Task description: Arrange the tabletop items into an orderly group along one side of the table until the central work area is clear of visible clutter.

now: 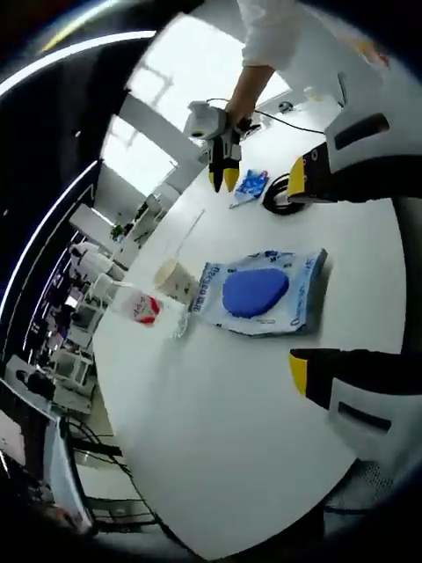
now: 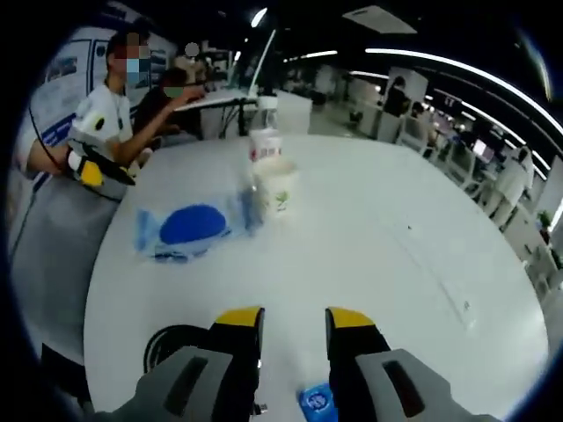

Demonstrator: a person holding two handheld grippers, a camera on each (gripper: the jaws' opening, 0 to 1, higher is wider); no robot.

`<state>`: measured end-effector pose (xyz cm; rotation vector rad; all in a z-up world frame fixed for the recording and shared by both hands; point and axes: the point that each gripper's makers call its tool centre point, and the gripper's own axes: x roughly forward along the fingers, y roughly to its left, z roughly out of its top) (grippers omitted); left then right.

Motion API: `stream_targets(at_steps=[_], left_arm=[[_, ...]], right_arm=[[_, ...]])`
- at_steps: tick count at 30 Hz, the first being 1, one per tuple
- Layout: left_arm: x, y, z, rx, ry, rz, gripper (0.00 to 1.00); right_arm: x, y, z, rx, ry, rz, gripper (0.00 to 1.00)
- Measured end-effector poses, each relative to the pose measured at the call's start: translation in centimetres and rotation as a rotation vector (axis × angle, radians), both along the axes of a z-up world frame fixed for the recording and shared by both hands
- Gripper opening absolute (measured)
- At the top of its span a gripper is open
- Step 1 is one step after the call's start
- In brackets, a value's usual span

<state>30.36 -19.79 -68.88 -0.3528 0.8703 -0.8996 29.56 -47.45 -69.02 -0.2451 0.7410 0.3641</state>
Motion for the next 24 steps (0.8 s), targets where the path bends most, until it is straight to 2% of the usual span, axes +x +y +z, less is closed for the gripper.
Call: stream_targets(at_steps=[2, 4, 8, 12, 16, 20, 24], left_arm=[[-0.5, 0.1, -1.0, 0.046, -0.001, -0.002, 0.66], [-0.5, 0.1, -1.5, 0.059, 0.020, 0.013, 0.67], [-0.7, -0.4, -2.6, 0.025, 0.160, 0.077, 0.71], [-0.4, -1.0, -3.4, 0.005, 0.191, 0.107, 0.65], [-0.2, -1.5, -3.9, -0.001, 0.211, 0.120, 0.59], [0.4, -2.0, -4.3, -0.034, 0.245, 0.162, 0.55], [0.7, -1.9, -4.9, -0.023, 0.248, 0.182, 0.45]], right_arm=[[1.3, 1.5, -0.4, 0.022, 0.005, 0.023, 0.26], [2.4, 2.6, -0.7, 0.050, 0.012, 0.027, 0.26], [5.2, 4.9, -1.5, 0.170, 0.024, -0.008, 0.26], [7.7, 5.8, -2.9, 0.280, 0.053, -0.098, 0.26], [9.2, 6.8, -3.7, 0.349, 0.056, -0.117, 0.26], [10.1, 7.8, -4.5, 0.406, 0.068, -0.150, 0.26], [10.4, 8.0, -5.9, 0.439, 0.101, -0.190, 0.24]])
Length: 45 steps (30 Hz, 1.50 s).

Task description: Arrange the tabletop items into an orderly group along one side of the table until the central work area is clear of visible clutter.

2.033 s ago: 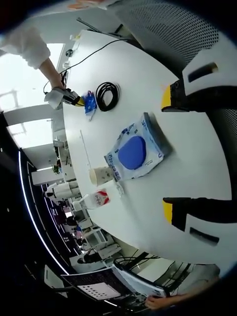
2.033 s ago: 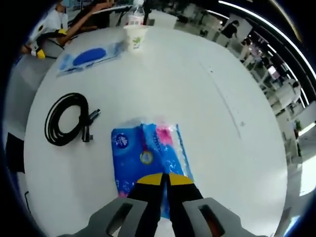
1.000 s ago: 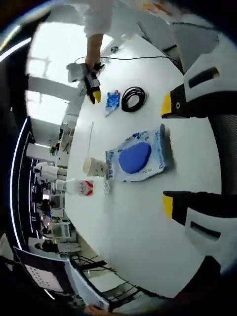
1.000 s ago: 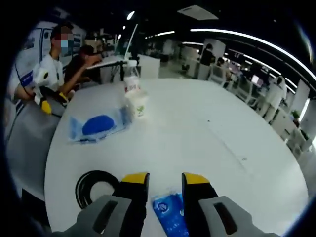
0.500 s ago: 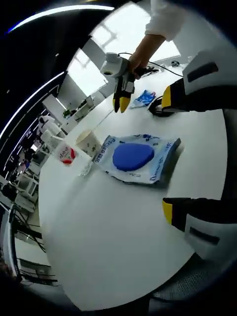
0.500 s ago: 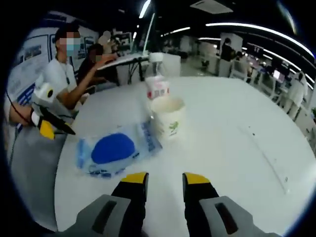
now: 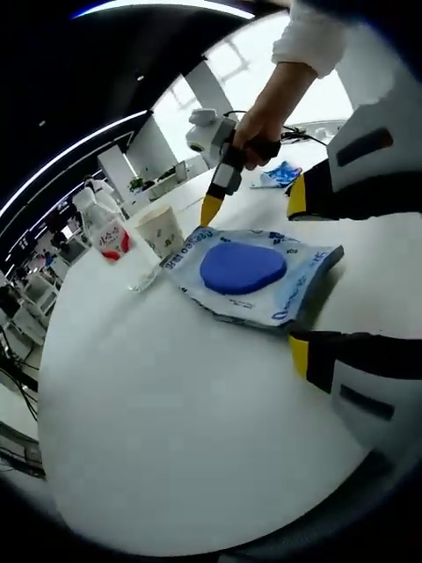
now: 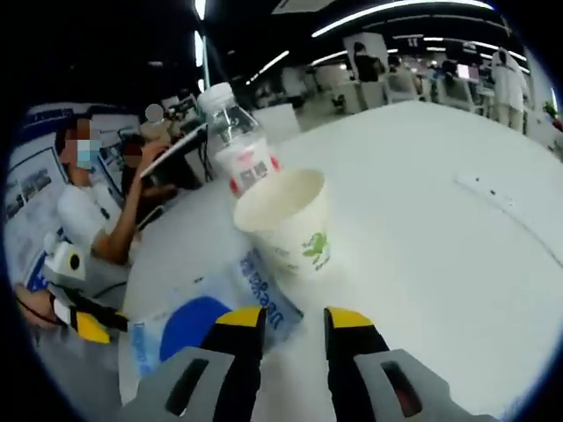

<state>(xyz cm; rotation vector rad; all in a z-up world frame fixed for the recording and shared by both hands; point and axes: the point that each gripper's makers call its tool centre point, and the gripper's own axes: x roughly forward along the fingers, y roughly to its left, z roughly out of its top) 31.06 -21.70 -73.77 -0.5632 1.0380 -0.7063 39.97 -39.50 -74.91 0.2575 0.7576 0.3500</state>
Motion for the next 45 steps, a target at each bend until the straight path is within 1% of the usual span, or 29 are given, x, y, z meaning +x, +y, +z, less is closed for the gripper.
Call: stream_targets(at_steps=[2, 3, 4, 5, 7, 8, 12, 13, 15, 19, 21, 22, 23, 25, 27, 28, 29, 30, 34, 35, 36, 37, 40, 42, 43, 45], left_arm=[[0.2, 0.2, -0.5, 0.000, 0.011, 0.015, 0.40], [0.1, 0.3, -0.7, 0.000, 0.026, 0.021, 0.37], [0.0, 0.3, -0.9, -0.002, 0.032, 0.024, 0.32], [0.1, 0.4, -1.1, -0.003, 0.040, 0.027, 0.28], [0.0, 0.6, -1.4, 0.009, 0.046, 0.024, 0.17], [-0.1, 0.8, -1.7, 0.035, 0.039, 0.015, 0.14], [0.0, 0.9, -1.7, 0.037, 0.041, 0.014, 0.11], [0.1, 1.0, -1.6, 0.043, 0.030, 0.010, 0.10], [0.4, 1.3, -1.2, 0.049, 0.003, 0.014, 0.09], [1.1, 1.8, 0.1, 0.032, -0.028, 0.024, 0.06], [1.4, 2.1, 0.8, 0.032, -0.051, 0.009, 0.04], [1.6, 2.3, 1.4, 0.029, -0.067, -0.001, 0.03], [1.7, 2.3, 1.5, 0.028, -0.071, -0.002, 0.03], [2.1, 2.6, 2.3, 0.016, -0.085, -0.007, 0.01], [2.4, 2.7, 3.2, 0.007, -0.099, -0.010, 0.00], [2.6, 2.8, 3.5, 0.008, -0.108, -0.016, 0.00], [2.9, 2.8, 3.7, 0.014, -0.123, -0.026, 0.00], [3.3, 2.9, 4.0, 0.027, -0.147, -0.045, 0.00], [4.1, 2.8, 4.5, 0.039, -0.166, -0.087, 0.00], [4.3, 2.7, 4.7, 0.047, -0.176, -0.105, 0.00], [4.5, 2.6, 4.8, 0.053, -0.184, -0.118, 0.00], [4.7, 2.5, 4.8, 0.068, -0.203, -0.143, 0.00], [5.0, 2.1, 4.7, 0.094, -0.228, -0.183, 0.00], [5.0, 1.7, 4.3, 0.112, -0.232, -0.212, 0.00], [5.1, 1.5, 4.2, 0.119, -0.243, -0.229, 0.00], [5.0, 1.0, 3.6, 0.131, -0.239, -0.265, 0.00]], right_arm=[[0.1, 0.3, -0.7, 0.038, 0.023, -0.031, 0.19], [-0.1, 0.7, -0.8, 0.059, 0.027, -0.020, 0.17], [0.1, 1.2, -0.5, 0.097, 0.015, -0.018, 0.14], [0.1, 1.5, -0.5, 0.128, 0.020, -0.025, 0.13], [0.1, 1.4, -0.7, 0.136, 0.022, -0.043, 0.11], [0.0, 1.5, -0.6, 0.146, 0.022, -0.044, 0.10], [-0.4, 1.6, 0.1, 0.197, 0.007, -0.069, 0.05], [-0.4, 1.6, 0.2, 0.206, 0.004, -0.074, 0.02], [-0.9, 1.6, 0.6, 0.233, 0.002, -0.090, 0.00], [-2.9, 1.7, 1.3, 0.274, 0.009, -0.110, 0.00], [-4.1, 1.7, 1.9, 0.298, -0.006, -0.132, 0.00], [-4.6, 1.7, 2.2, 0.311, -0.017, -0.149, 0.00], [-5.2, 1.6, 2.8, 0.342, -0.033, -0.190, 0.00], [-6.6, 1.7, 3.8, 0.389, -0.056, -0.245, 0.00], [-7.9, 1.9, 4.5, 0.400, -0.077, -0.267, 0.00], [-9.0, 2.3, 4.9, 0.397, -0.093, -0.277, 0.00], [-9.6, 2.5, 5.1, 0.395, -0.097, -0.283, 0.00], [-10.6, 2.9, 5.5, 0.392, -0.105, -0.293, 0.00], [-13.6, 4.3, 6.2, 0.396, -0.128, -0.355, 0.00], [-13.9, 4.5, 6.3, 0.399, -0.128, -0.363, 0.00], [-15.0, 5.2, 6.4, 0.410, -0.125, -0.387, 0.00], [-15.3, 5.4, 6.4, 0.412, -0.125, -0.393, 0.00], [-16.9, 6.6, 6.1, 0.423, -0.113, -0.421, 0.00], [-18.0, 7.8, 5.6, 0.415, -0.099, -0.429, 0.00], [-18.6, 8.5, 5.0, 0.402, -0.073, -0.426, 0.00], [-19.5, 9.3, 4.2, 0.395, -0.044, -0.435, 0.00]])
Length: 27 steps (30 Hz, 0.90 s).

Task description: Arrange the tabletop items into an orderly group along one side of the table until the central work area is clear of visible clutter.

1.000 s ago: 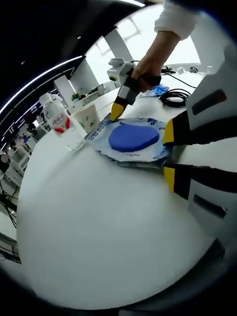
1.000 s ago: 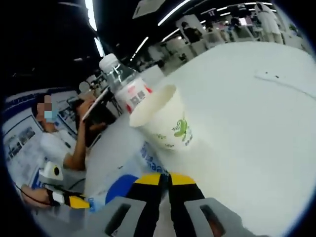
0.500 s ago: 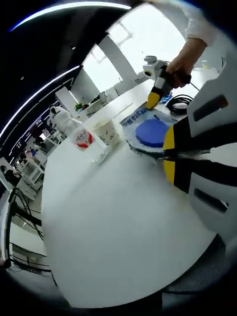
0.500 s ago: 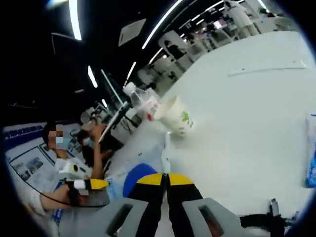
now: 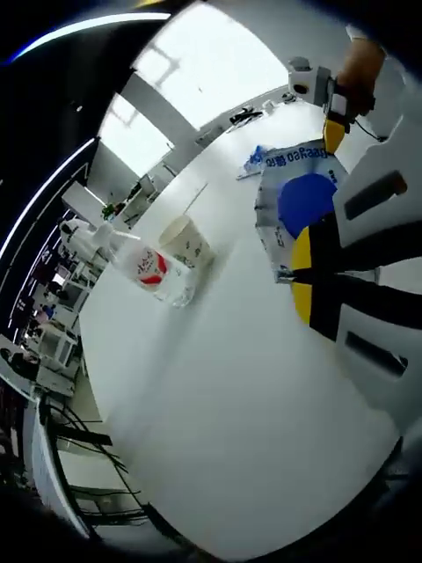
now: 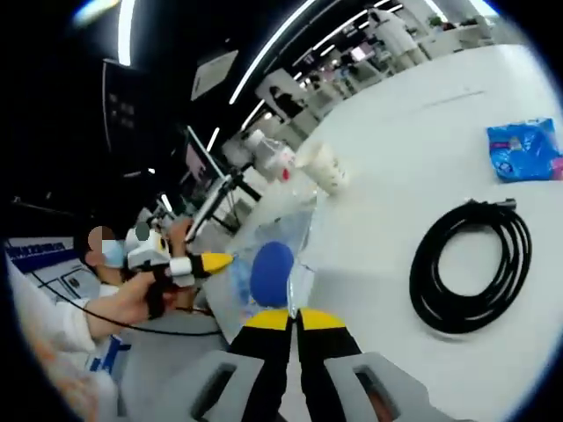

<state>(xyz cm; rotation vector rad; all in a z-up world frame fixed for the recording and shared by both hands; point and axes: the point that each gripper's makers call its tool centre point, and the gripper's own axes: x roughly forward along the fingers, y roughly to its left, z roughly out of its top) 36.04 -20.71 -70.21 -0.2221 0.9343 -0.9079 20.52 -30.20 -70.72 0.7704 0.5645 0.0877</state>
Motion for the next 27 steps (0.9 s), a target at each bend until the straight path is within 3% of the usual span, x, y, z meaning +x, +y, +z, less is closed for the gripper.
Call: stream_targets(at_steps=[4, 11, 18, 23, 27], left_arm=[[-0.1, -0.9, -1.1, 0.038, -0.013, -0.072, 0.00], [-0.3, -2.6, -2.0, 0.061, -0.031, -0.173, 0.00], [-0.1, -3.2, -3.0, 0.060, -0.041, -0.194, 0.00], [0.3, -2.6, -3.0, 0.036, -0.060, -0.185, 0.03], [0.5, -1.6, -2.8, 0.050, -0.133, -0.195, 0.09]], right_arm=[[-0.6, 0.2, -1.1, 0.056, 0.045, -0.084, 0.00], [-1.8, 0.4, -2.8, -0.012, 0.126, -0.114, 0.00], [-2.5, 0.8, -4.6, -0.073, 0.199, -0.124, 0.00], [-2.6, 0.9, -4.8, -0.114, 0.195, -0.112, 0.00], [-2.9, 0.7, -4.8, -0.169, 0.188, -0.087, 0.05]])
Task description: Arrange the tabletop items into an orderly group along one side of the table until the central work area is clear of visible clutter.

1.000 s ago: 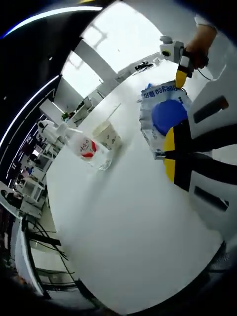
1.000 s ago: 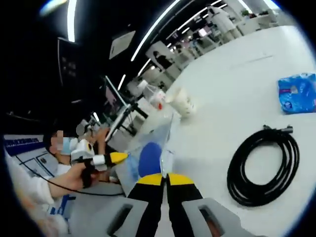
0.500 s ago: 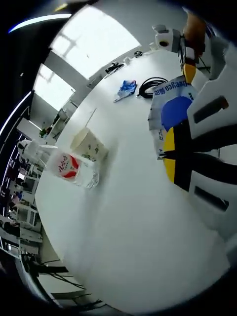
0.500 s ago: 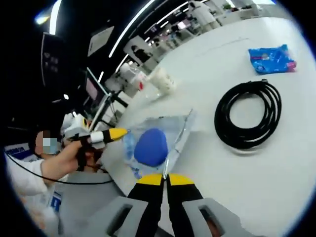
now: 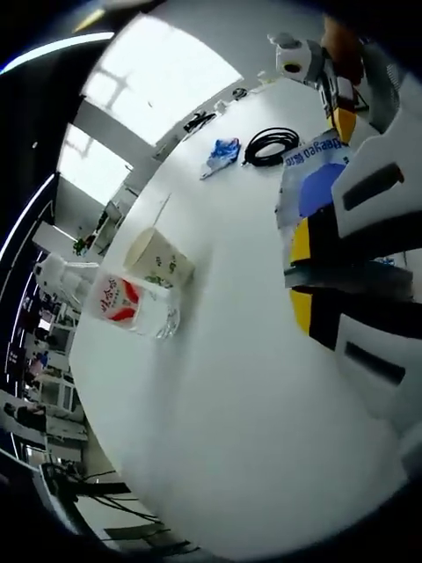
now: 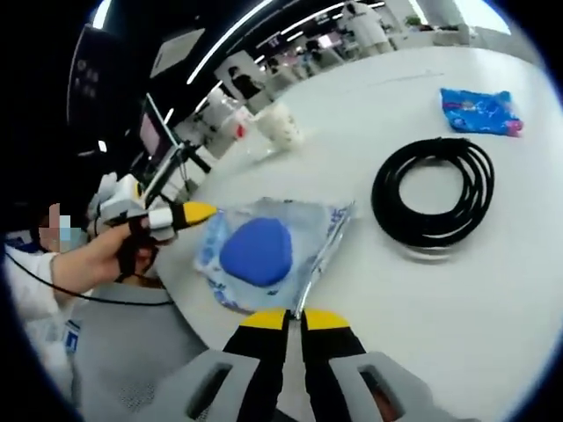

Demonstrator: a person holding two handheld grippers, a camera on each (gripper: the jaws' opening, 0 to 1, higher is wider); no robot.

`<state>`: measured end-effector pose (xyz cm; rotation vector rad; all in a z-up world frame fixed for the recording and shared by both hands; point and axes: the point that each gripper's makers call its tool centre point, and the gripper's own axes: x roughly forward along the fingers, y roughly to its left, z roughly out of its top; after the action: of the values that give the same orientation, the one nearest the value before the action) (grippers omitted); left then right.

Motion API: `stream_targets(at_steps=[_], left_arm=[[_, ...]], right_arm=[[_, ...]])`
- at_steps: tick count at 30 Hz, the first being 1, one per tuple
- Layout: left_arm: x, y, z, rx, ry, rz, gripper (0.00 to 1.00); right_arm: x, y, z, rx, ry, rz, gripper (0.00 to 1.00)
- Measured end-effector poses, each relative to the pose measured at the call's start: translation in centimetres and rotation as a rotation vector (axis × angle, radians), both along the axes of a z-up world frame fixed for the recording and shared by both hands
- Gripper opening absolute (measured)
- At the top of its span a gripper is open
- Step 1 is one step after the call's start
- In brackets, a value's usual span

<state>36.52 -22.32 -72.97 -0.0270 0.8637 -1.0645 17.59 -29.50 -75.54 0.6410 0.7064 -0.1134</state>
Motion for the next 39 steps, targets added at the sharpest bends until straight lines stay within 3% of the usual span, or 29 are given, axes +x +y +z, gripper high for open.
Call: stream_targets(at_steps=[4, 8, 10, 12, 17, 23, 25, 28, 30, 32, 39], left_arm=[[-1.1, 1.1, 0.3, -0.026, 0.033, -0.021, 0.24], [-3.0, 2.4, 0.3, 0.011, 0.035, -0.099, 0.33], [-3.7, 3.0, -0.1, 0.049, 0.020, -0.132, 0.30], [-4.0, 3.2, 0.0, 0.040, 0.010, -0.120, 0.28], [-5.2, 3.8, -1.3, 0.074, 0.091, -0.101, 0.23], [-5.6, 4.2, -2.7, 0.113, 0.102, -0.093, 0.14], [-5.5, 4.6, -3.1, 0.133, 0.106, -0.078, 0.04], [-5.4, 4.4, -3.1, 0.118, 0.146, -0.054, 0.02], [-5.5, 4.2, -2.8, 0.121, 0.129, -0.063, 0.00], [-4.7, 4.1, -2.2, 0.118, 0.064, -0.062, 0.00], [-3.3, 2.5, 1.3, 0.027, -0.024, -0.048, 0.00]], right_arm=[[-0.4, -0.6, 0.1, -0.037, -0.001, -0.005, 0.16], [-0.6, -0.9, 0.6, -0.006, -0.024, -0.031, 0.16], [-0.5, -0.7, 0.7, 0.005, -0.029, -0.028, 0.16], [-0.6, -0.3, 0.5, 0.020, -0.022, -0.015, 0.17], [0.0, 0.1, 0.4, 0.034, -0.023, 0.000, 0.17], [0.3, 0.2, -0.1, 0.022, 0.020, 0.045, 0.00], [0.1, 0.1, -0.5, 0.031, 0.044, 0.034, 0.00], [0.1, 0.1, -0.4, 0.085, 0.043, 0.004, 0.00], [0.1, 0.1, -0.1, 0.083, 0.040, 0.009, 0.00], [0.5, 0.3, 0.6, 0.075, 0.018, 0.026, 0.00], [1.9, -1.5, 3.8, 0.050, -0.088, -0.011, 0.00]])
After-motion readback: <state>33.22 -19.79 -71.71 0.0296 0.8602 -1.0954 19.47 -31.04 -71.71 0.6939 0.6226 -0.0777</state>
